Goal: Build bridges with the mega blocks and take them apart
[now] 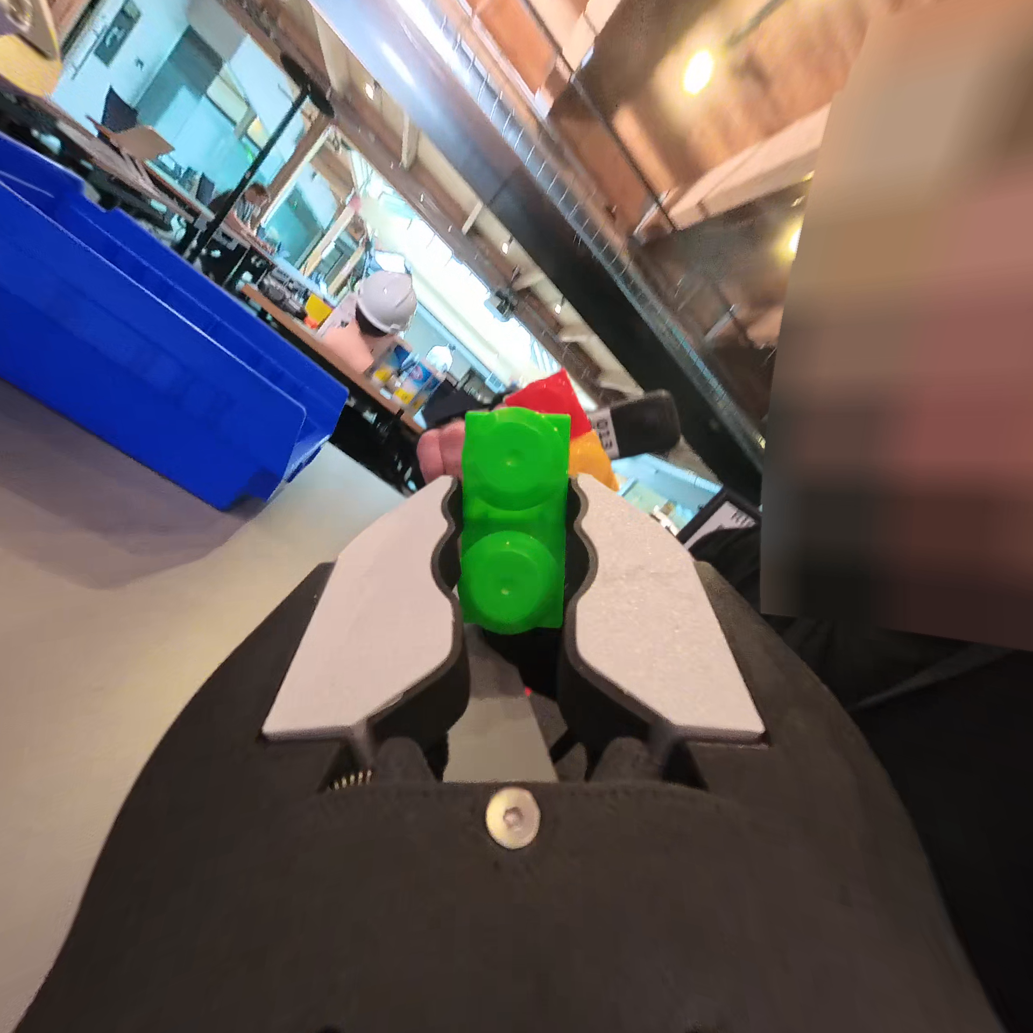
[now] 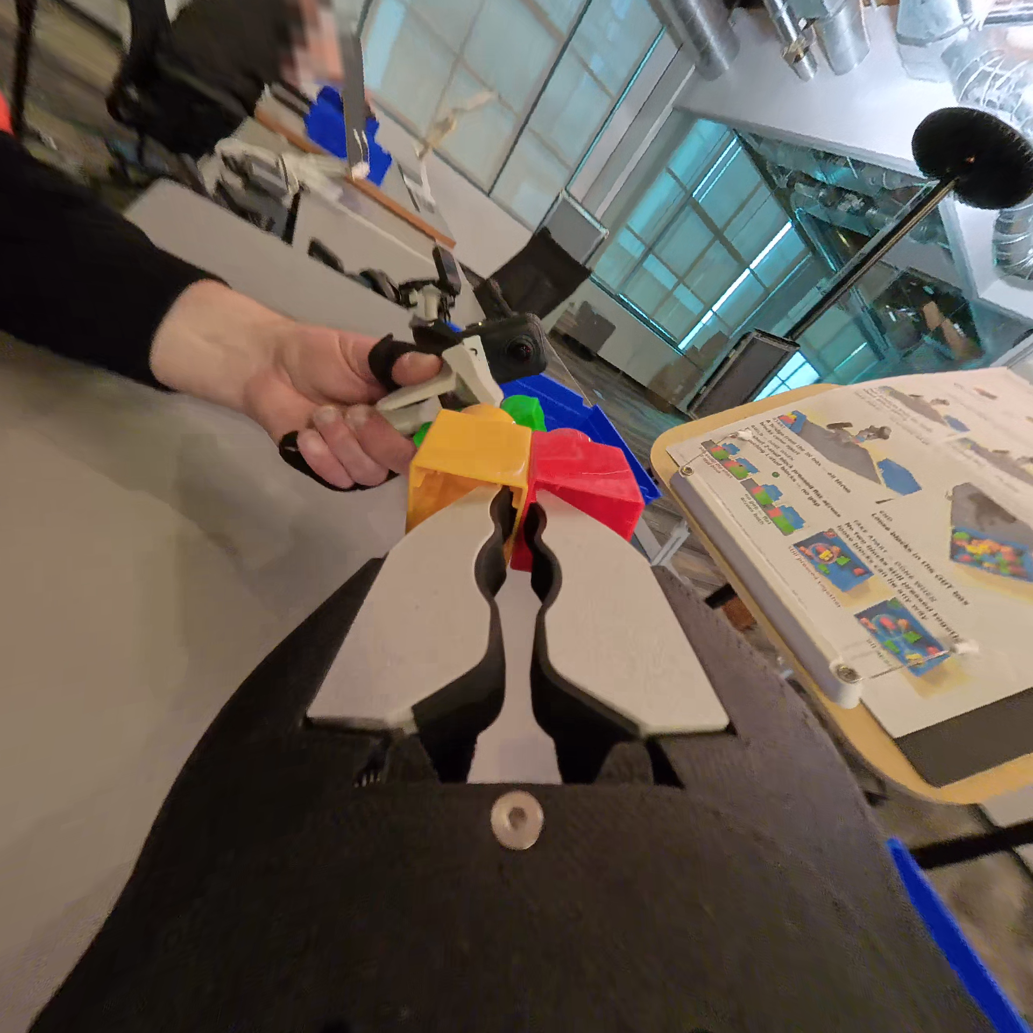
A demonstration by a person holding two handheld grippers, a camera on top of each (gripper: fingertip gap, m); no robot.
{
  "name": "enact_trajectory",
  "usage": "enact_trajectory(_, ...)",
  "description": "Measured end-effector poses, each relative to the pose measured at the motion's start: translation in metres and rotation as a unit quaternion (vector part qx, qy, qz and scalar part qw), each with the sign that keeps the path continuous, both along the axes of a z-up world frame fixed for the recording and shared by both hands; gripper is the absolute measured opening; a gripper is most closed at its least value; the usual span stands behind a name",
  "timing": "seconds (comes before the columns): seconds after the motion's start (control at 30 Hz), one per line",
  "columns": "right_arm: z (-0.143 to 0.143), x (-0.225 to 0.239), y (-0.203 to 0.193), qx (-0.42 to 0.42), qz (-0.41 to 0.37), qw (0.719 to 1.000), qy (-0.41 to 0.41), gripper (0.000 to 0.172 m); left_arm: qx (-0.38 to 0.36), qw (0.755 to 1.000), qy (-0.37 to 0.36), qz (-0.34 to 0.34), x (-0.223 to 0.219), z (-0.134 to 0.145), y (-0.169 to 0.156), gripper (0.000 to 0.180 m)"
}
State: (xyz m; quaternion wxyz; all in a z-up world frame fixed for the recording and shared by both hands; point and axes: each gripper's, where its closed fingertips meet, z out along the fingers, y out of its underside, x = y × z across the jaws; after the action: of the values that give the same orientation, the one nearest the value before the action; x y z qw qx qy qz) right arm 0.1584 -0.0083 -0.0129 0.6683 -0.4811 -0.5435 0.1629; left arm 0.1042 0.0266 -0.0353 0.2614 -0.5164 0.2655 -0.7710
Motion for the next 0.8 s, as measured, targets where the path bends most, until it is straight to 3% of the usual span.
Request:
enact_trajectory(0.27, -0.014, -0.023, -0.003, 0.077, -0.035, 0.991, -0.103, 0.004, -0.061, 0.996, -0.066, 0.000, -0.001, 0.009, -0.004, 0.035)
enact_trajectory(0.57, -0.026, -0.029, -0.003, 0.138, -0.054, 0.971, -0.185, 0.004, -0.084, 0.994, -0.067, -0.026, 0.007, 0.002, -0.011, 0.035)
enact_trajectory(0.8, -0.030, -0.030, -0.001, 0.144, -0.053, 0.970, -0.191, 0.004, -0.087, 0.993, -0.065, -0.043, 0.013, 0.000, -0.017, 0.035)
